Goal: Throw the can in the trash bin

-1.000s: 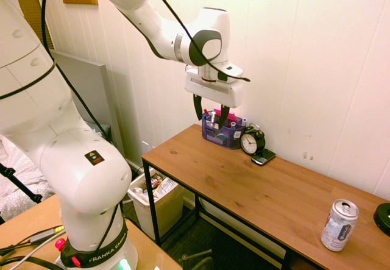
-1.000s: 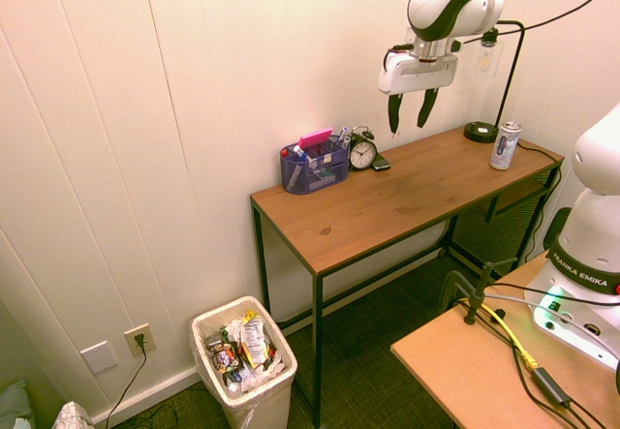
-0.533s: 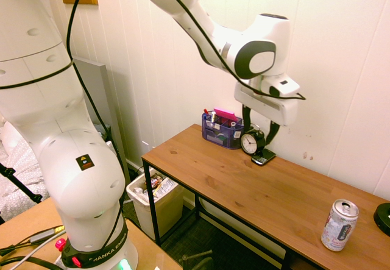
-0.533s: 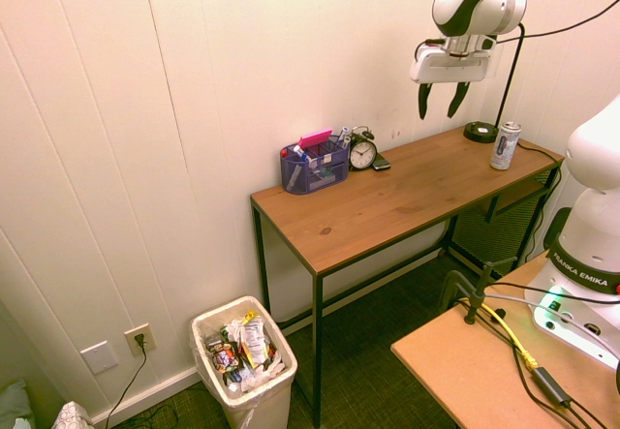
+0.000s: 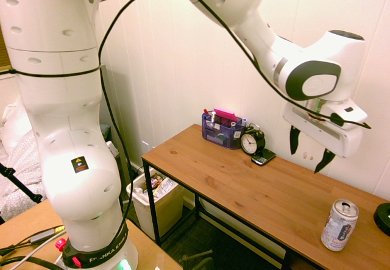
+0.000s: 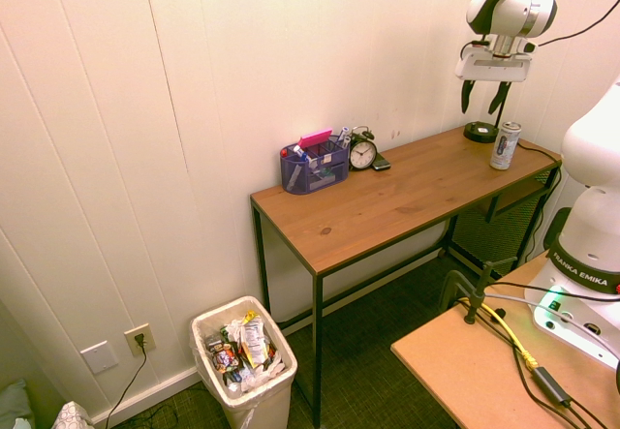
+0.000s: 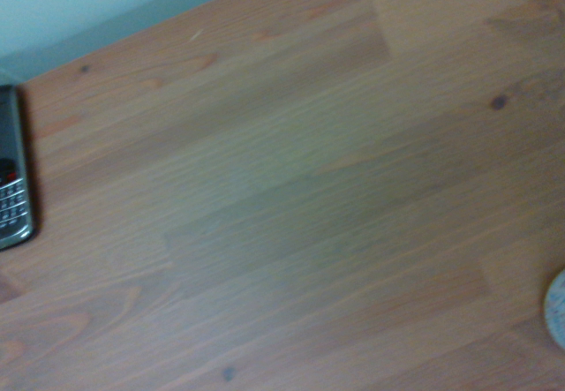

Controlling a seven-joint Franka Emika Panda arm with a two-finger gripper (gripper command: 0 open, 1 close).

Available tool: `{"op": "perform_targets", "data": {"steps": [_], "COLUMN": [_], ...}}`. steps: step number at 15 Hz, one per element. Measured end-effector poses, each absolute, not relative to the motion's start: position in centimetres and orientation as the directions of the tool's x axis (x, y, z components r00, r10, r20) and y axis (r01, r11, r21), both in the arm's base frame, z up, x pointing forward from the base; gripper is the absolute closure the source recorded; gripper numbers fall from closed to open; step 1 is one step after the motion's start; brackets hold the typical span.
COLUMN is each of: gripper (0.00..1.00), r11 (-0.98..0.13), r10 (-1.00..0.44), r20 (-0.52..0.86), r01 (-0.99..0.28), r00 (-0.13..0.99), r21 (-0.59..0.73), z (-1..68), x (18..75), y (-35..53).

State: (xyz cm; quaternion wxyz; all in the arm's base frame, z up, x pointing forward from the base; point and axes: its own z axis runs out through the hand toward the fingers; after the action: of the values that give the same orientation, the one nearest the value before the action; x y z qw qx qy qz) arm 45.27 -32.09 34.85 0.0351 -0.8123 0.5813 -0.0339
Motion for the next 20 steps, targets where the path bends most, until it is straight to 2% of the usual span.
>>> {"op": "perform_targets", "data": {"steps": [6,11,20], "gripper": [0.0,0.0,0.0], "r11": [-0.287,-0.283,-0.333], "r10": [-0.958,-0.959,-0.941], "r20": [0.008,-0.015,-0.067], "r01": [-0.953,-0.959,-0.943], "r00": [0.288,0.284,0.331], "r21": [-0.094,-0.03,0.018], "z": [35.0,30.8,28.0], "x": [45.0,43.8,42.2], "y": [-40.7,-44.6,-45.5]}}
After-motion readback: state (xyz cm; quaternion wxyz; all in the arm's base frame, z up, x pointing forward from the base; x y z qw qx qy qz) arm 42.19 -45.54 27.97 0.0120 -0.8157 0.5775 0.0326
